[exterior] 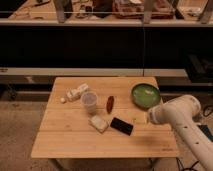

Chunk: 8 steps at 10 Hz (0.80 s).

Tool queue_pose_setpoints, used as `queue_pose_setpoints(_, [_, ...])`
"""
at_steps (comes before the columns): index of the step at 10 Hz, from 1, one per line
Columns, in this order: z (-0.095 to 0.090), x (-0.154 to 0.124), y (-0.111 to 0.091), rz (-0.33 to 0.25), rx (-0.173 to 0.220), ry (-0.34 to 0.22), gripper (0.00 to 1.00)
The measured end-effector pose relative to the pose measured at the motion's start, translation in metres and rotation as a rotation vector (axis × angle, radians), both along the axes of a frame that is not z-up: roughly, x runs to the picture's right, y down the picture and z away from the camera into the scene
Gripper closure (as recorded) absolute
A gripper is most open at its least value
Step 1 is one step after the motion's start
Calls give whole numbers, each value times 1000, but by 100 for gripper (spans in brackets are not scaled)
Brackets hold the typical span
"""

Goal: Place the white sponge in the ceramic bowl

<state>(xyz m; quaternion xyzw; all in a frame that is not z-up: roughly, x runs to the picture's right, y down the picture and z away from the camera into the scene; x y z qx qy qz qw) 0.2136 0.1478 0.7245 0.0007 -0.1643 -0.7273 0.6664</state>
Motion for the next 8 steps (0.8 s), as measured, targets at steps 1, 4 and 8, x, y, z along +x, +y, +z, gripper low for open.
queue_pose_setpoints(1, [-3, -6, -1, -8, 19, -19, 20])
queue_pose_setpoints(4, [-4, -11, -6, -26, 46, -33, 20])
queue_pose_setpoints(8, [-28, -106, 4, -267, 284, -226, 20])
